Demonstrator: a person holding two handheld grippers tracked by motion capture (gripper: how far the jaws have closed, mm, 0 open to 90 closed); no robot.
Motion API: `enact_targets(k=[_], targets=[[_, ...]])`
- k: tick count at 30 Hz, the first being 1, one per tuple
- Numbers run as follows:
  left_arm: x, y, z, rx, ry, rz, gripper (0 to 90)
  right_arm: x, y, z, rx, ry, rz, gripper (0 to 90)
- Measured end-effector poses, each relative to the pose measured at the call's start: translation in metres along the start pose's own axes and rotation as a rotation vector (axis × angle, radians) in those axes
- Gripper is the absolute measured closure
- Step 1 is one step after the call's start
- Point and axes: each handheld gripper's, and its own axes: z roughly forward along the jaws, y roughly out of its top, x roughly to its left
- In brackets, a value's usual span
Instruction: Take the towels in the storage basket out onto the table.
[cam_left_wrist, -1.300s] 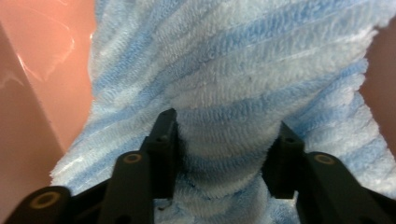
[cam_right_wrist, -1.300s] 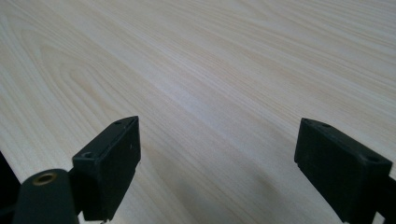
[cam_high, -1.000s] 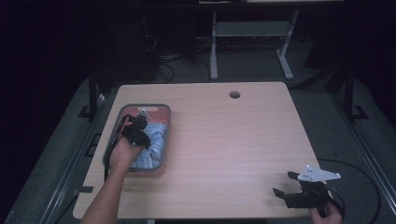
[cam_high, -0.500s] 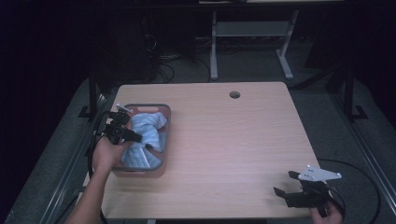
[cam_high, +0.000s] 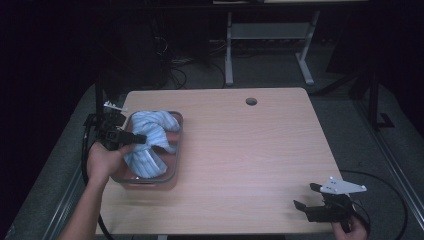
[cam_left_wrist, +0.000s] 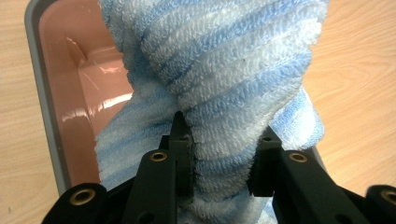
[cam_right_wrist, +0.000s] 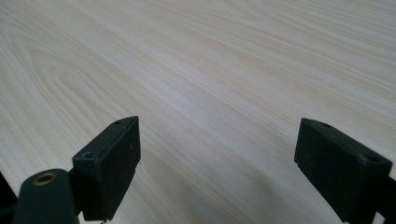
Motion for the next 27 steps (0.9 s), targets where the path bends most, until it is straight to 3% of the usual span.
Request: enact_targets(k=[17,27], targets=[[-0.012,0.024,-0.030,-0.071,-0.019,0.018,68.4,-0.001,0.000,0.000,-0.002,-0.005,0.006,14.0],[-0.024,0.039,-0.044,-0.087,-0.019,0.046,68.3,-0.001,0.000,0.000,0.000,-0.004,0.000,14.0]])
